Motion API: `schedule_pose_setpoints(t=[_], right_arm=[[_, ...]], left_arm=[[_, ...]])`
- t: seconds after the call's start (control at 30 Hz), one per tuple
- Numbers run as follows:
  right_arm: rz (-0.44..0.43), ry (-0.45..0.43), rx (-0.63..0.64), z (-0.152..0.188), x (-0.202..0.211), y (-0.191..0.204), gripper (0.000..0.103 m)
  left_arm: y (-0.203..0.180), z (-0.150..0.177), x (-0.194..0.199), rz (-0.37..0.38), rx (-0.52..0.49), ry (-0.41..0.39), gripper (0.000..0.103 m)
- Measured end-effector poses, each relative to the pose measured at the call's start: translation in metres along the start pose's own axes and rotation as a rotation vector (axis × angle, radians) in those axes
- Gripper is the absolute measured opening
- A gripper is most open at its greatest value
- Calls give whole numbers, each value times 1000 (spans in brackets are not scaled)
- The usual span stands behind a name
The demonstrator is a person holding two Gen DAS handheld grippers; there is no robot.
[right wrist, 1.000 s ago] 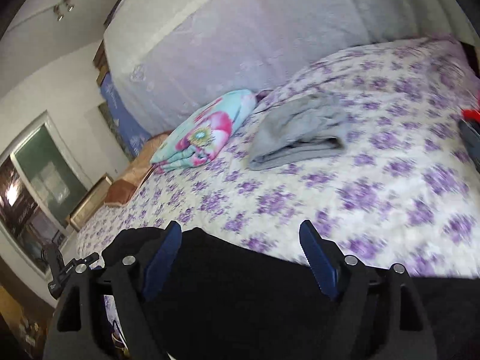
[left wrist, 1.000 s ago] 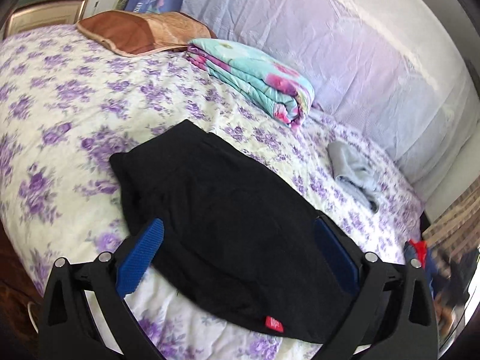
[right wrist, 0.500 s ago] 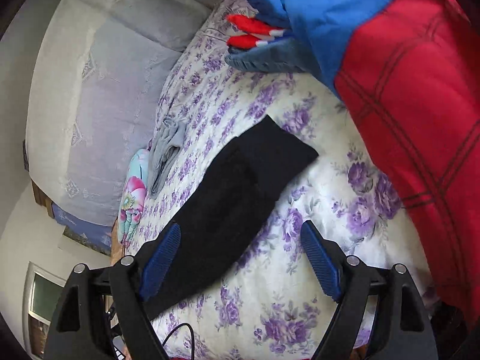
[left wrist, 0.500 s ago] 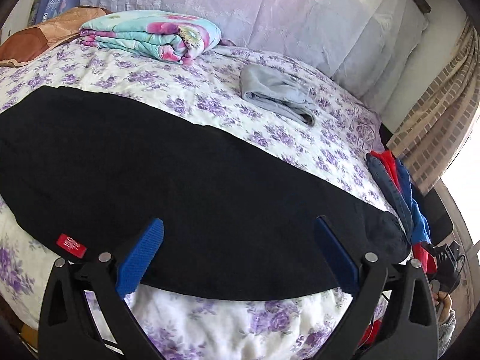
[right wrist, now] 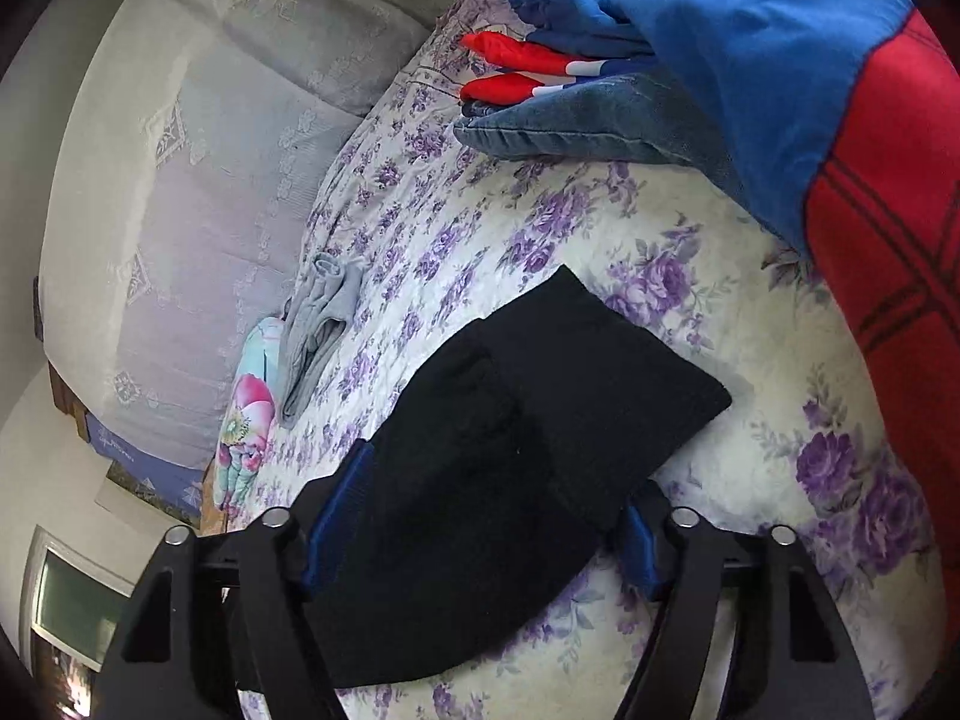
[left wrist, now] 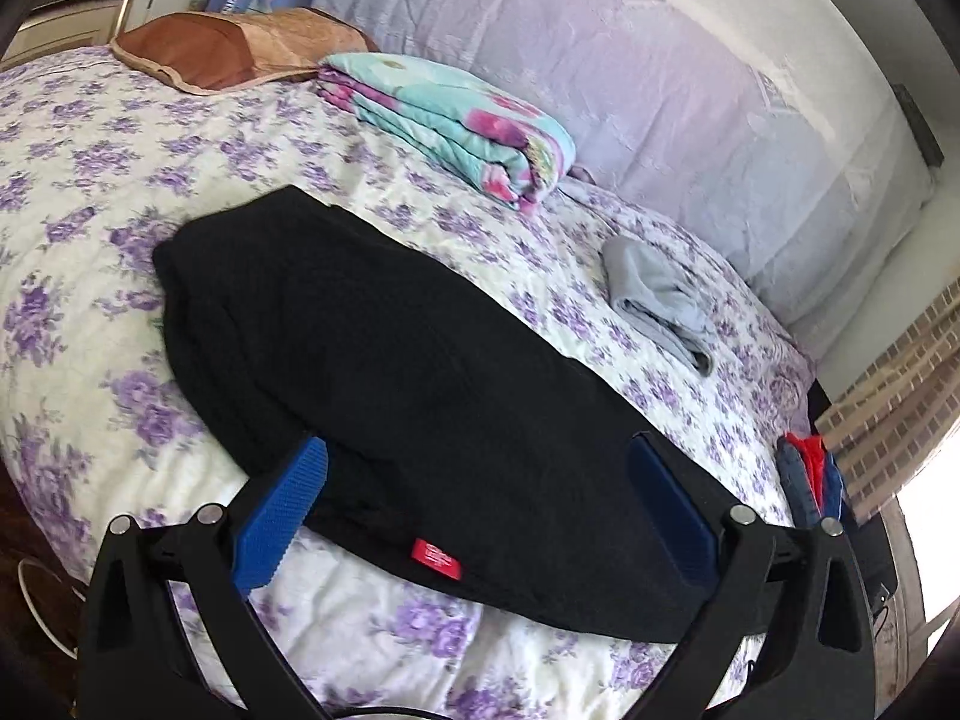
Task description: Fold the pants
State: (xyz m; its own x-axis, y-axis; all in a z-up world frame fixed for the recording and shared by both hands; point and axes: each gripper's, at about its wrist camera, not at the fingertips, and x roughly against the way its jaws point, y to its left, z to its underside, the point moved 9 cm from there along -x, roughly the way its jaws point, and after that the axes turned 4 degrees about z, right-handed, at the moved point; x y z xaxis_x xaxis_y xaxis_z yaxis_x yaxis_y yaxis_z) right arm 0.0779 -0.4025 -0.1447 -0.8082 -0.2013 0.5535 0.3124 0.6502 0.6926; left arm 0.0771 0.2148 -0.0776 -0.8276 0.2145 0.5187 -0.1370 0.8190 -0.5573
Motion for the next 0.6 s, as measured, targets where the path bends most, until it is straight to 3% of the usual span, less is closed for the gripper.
schedule_pose_setpoints(t=[0.03,0.1,0.17,0.33,0.47,0.6], right_arm=[[2,-4,0,1,-1,-3,51],[-2,-12,-28,0,-1,-13,26],[-26,-17,-68,-1,1,-21,16],[-27,-66,-22,-7,15,-3,14],[3,-149,156,-13,30,53,14],[10,-178,379,0,27,130,14]], left_arm=[[7,-3,4,-1,15,-12,98],[18,-9,11,1,47,-28,98],[27,-13,17,3,70,-41,98],[47,-22,33,-2,105,-79,98],[58,-28,44,-10,118,-112,98],[73,-35,55,-17,137,-144,98]])
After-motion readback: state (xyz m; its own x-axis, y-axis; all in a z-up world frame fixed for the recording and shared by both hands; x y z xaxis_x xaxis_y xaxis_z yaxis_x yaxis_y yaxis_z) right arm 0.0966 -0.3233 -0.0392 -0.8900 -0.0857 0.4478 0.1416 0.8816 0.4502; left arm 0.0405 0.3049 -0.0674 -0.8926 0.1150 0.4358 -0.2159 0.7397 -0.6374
